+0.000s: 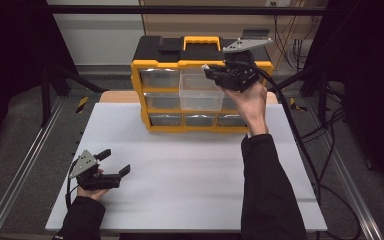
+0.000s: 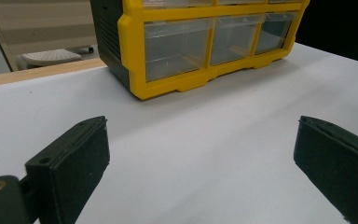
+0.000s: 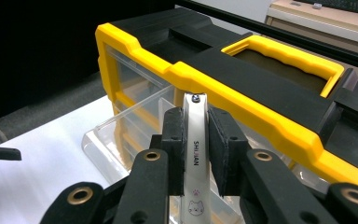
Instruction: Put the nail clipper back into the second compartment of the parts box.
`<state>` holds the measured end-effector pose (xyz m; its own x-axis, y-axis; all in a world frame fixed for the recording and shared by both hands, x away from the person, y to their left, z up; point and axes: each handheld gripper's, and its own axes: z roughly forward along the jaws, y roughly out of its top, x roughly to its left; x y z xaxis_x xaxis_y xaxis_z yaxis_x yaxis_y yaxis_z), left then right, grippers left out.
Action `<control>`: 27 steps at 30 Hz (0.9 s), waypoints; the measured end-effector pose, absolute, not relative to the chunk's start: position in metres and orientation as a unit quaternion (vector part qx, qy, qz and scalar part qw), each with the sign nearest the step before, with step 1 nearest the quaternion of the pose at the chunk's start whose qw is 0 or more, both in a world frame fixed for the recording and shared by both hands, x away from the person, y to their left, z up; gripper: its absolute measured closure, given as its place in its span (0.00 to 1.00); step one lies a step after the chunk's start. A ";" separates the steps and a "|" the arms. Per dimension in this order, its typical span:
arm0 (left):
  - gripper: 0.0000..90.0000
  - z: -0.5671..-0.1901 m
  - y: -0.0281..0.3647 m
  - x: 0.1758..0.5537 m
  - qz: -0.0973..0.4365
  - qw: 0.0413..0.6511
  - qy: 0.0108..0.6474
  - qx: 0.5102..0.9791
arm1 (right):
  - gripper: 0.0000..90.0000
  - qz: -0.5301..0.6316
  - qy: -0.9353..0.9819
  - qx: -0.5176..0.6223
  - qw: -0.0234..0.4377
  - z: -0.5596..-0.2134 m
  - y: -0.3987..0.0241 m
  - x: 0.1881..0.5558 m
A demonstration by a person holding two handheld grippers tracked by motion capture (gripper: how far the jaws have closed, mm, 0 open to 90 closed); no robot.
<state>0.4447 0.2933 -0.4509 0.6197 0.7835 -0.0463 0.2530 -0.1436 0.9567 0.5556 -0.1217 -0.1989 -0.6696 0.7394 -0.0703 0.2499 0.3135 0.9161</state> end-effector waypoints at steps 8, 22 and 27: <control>0.04 -0.451 0.293 0.445 0.243 0.545 0.362 0.716 | 0.86 0.487 0.772 0.324 0.249 -0.201 -0.121 0.559; 0.04 -0.451 0.293 0.445 0.243 0.545 0.362 0.716 | 0.86 0.475 0.780 0.326 0.246 -0.213 -0.120 0.564; 0.04 -0.451 0.293 0.445 0.244 0.544 0.361 0.717 | 0.86 0.469 0.783 0.327 0.244 -0.219 -0.121 0.565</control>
<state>0.4449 0.2932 -0.4510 0.6197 0.7836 -0.0439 0.2527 -0.1462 0.9565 0.5652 -0.1207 -0.2190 -0.6667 0.7414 -0.0761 0.2826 0.3460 0.8946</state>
